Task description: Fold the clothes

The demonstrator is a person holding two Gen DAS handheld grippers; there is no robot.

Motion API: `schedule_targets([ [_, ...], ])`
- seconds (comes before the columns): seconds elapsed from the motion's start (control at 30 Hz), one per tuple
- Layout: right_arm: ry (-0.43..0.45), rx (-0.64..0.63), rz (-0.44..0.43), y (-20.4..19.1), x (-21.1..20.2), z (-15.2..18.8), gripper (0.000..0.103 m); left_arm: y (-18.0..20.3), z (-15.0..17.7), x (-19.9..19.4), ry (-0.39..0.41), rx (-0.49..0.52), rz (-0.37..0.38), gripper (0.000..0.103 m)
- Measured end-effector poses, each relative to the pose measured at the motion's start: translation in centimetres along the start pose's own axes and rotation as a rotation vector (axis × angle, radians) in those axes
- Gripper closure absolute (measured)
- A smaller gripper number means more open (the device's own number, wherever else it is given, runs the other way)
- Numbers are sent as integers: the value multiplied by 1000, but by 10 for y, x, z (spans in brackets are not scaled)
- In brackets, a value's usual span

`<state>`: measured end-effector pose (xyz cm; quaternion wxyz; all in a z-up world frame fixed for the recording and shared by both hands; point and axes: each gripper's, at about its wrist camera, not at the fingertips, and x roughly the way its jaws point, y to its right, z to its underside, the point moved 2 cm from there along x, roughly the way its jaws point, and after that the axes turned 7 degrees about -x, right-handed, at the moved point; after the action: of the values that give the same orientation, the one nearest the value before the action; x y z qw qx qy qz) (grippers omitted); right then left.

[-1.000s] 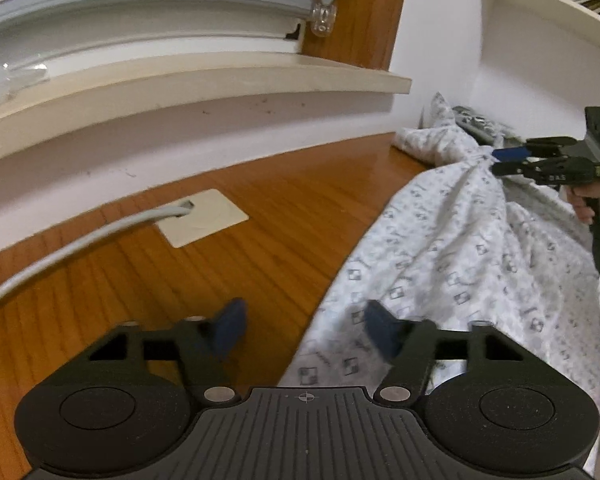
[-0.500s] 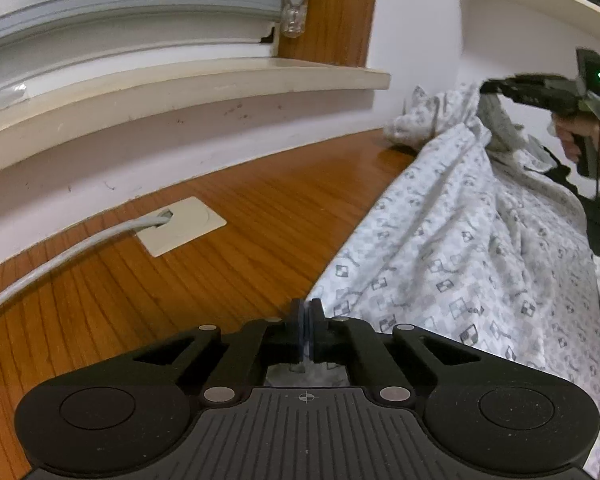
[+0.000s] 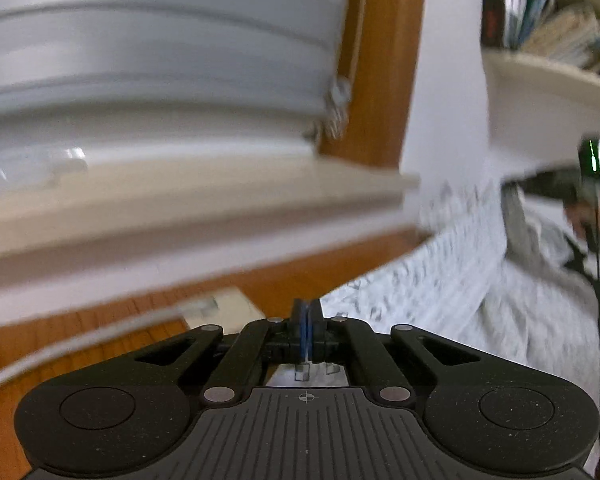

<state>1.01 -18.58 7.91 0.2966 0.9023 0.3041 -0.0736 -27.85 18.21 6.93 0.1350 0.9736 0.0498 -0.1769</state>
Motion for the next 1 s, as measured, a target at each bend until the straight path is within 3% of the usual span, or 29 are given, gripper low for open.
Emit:
schedule_targets([
  [0.17,211,-10,84,-8,-18,-31,98,2,-40,-17,179,23,-82,102],
  [0.23,237,-9,106,-12,-9,-44,97,2,-51,-13,223,56,-145,102],
  [0.4,39,2,18,-28,36,-49,92,-13,-41,44,103,51,-223,101],
  [0.53,19,21,-80,-35,25,-31,73,-24,-19,63,-2,5,-207,92],
  [0.67,-1,14,-211,-36,1,-9,70,-34,-10,56,-37,-36,-226,74],
  [0.7,-8,15,-265,-37,-6,-2,69,-33,-9,52,-46,-43,-217,66],
  [0.77,-21,23,-362,-42,-16,11,66,-28,-5,46,-67,-47,-185,59],
  [1.0,-104,95,-513,-61,-25,57,60,14,17,49,-174,-12,-11,59],
])
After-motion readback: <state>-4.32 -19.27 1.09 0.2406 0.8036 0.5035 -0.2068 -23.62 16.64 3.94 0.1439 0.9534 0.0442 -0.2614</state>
